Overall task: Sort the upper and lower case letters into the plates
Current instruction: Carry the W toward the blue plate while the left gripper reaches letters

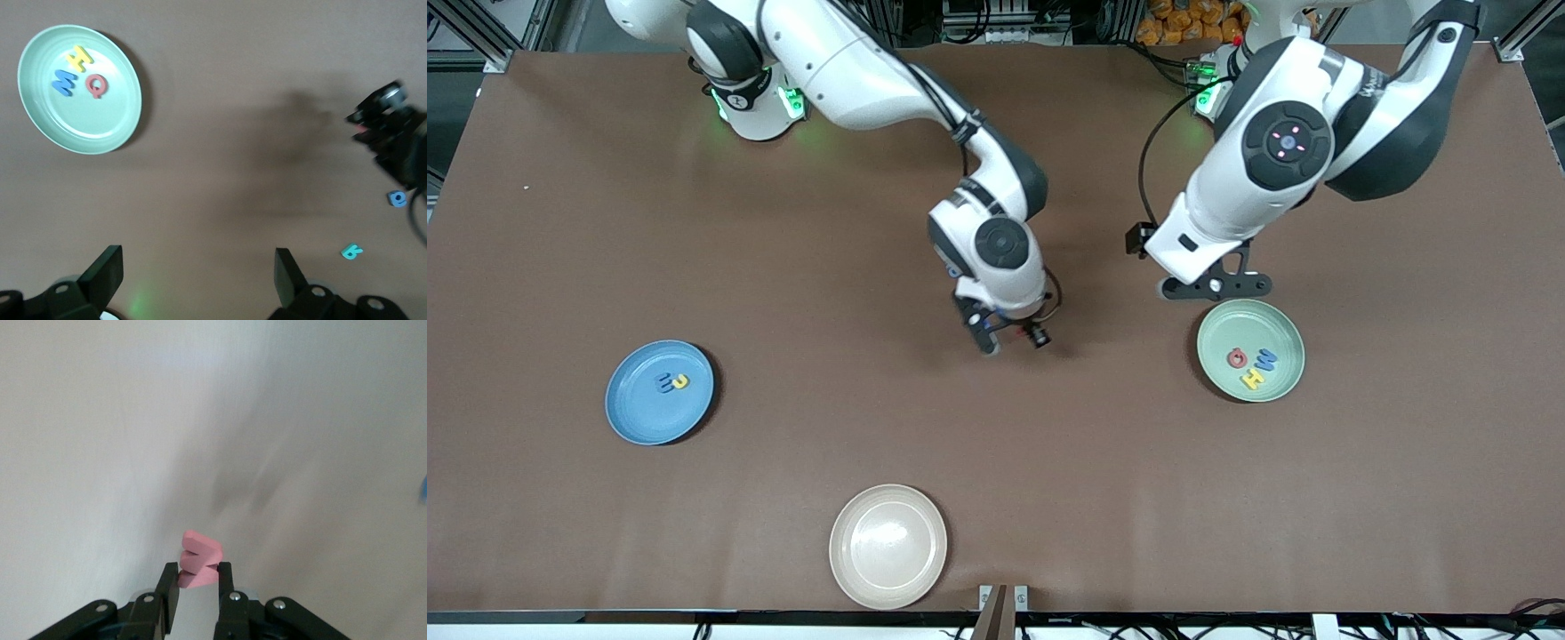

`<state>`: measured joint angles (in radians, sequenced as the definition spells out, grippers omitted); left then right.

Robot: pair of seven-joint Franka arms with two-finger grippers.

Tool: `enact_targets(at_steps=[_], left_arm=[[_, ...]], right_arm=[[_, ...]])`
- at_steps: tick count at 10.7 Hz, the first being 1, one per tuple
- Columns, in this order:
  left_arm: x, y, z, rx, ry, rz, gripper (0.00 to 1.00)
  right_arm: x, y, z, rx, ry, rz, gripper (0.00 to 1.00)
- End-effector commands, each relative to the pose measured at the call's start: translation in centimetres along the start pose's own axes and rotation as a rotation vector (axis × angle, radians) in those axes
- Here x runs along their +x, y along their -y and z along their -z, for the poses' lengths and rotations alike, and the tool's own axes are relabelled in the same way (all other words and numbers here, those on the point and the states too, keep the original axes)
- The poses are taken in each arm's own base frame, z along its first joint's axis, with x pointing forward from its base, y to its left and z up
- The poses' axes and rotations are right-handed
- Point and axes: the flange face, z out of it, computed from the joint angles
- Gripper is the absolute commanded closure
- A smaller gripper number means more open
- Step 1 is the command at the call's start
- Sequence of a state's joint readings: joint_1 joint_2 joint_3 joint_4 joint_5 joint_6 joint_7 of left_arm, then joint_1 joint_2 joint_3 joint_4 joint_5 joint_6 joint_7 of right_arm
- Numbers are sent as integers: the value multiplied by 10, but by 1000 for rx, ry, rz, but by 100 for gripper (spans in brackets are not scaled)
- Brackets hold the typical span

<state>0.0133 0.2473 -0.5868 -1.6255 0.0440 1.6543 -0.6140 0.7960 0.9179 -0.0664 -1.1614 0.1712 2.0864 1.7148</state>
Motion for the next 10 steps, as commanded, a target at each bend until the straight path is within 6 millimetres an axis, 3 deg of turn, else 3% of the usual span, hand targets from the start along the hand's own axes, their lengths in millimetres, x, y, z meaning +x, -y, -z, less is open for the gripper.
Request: enact_targets(at_steps=[1, 5, 10], left_arm=[[-22, -32, 1, -32, -5, 6, 0], [-72, -108, -17, -57, -51, -142, 0], [-125, -175, -87, -81, -80, -291, 0]], right_arm=[[47, -10, 8, -67, -57, 100, 100], [130, -42, 31, -125, -57, 260, 100], [251, -105, 69, -160, 24, 487, 100]])
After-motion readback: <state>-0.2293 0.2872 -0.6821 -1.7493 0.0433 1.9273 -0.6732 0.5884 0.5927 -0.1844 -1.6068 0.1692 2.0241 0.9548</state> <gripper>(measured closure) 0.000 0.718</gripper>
